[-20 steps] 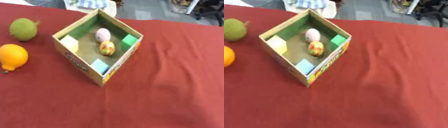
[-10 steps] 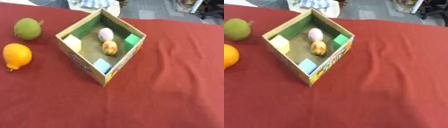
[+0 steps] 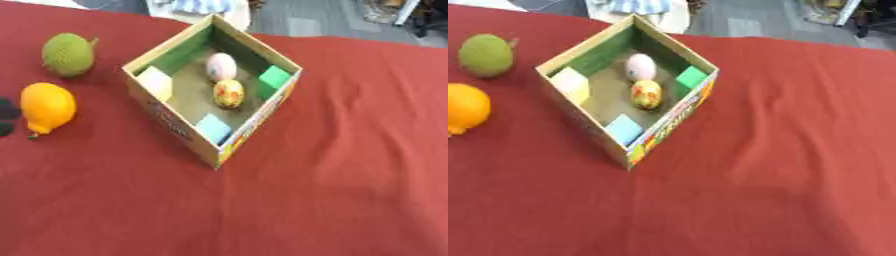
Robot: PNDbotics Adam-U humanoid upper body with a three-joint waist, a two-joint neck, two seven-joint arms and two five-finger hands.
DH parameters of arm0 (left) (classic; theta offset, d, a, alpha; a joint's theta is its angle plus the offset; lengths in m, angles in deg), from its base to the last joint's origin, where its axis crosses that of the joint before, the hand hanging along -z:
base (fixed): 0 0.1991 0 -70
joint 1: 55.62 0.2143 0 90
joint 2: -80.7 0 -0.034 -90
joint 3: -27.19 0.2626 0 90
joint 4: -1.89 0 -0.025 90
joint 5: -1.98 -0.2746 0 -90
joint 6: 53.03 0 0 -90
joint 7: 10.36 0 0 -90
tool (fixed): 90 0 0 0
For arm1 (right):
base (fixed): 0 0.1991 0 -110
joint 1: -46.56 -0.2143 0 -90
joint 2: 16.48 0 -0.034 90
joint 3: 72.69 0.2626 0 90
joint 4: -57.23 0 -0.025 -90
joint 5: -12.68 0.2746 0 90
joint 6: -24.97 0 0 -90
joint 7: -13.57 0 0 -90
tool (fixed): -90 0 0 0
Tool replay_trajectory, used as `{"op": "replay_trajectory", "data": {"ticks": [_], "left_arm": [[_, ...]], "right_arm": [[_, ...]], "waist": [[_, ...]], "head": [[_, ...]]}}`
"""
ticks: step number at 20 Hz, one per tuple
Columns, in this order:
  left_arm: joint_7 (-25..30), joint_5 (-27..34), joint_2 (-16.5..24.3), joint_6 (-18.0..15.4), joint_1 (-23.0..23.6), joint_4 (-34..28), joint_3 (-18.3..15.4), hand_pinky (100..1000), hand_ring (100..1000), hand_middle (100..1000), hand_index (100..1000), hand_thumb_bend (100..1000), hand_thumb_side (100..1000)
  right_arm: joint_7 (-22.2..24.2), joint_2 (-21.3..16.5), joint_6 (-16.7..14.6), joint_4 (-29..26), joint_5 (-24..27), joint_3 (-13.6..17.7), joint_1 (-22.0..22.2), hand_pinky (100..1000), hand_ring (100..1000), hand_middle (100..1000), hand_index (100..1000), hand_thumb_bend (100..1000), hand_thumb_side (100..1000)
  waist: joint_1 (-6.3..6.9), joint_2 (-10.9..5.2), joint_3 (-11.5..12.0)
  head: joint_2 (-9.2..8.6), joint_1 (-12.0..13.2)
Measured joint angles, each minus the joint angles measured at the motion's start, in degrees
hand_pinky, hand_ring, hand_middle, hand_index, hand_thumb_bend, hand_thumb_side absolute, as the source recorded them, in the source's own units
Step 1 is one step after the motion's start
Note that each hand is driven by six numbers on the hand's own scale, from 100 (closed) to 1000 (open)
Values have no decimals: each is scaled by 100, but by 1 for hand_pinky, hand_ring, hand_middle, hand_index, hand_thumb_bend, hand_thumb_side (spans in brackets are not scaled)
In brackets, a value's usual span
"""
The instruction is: Pick up objects on the table and place them in the box.
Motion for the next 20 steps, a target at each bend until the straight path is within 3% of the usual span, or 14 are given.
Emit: {"op": "replay_trajectory", "data": {"ticks": [8, 11, 20], "left_arm": [[993, -210, 1, 211, -568, -1, 346, 931, 934, 886, 957, 136, 214], [1176, -167, -4, 352, -759, -1, 412, 935, 937, 890, 958, 100, 206], [1619, 272, -144, 1230, -1189, -2, 542, 941, 944, 896, 958, 100, 218]], "right_arm": [[0, -2, 0, 0, -23, -71, -20, 1000, 100, 696, 803, 100, 530], [0, -2, 0, 0, -60, -107, -21, 1000, 100, 695, 802, 100, 531], [0, -2, 0, 0, -159, -159, -20, 1000, 100, 696, 800, 100, 530]], "waist": [[0, -1, -1], [0, -1, 2], [0, -28, -21]], "head": [[77, 1], [78, 1], [80, -1]]}}
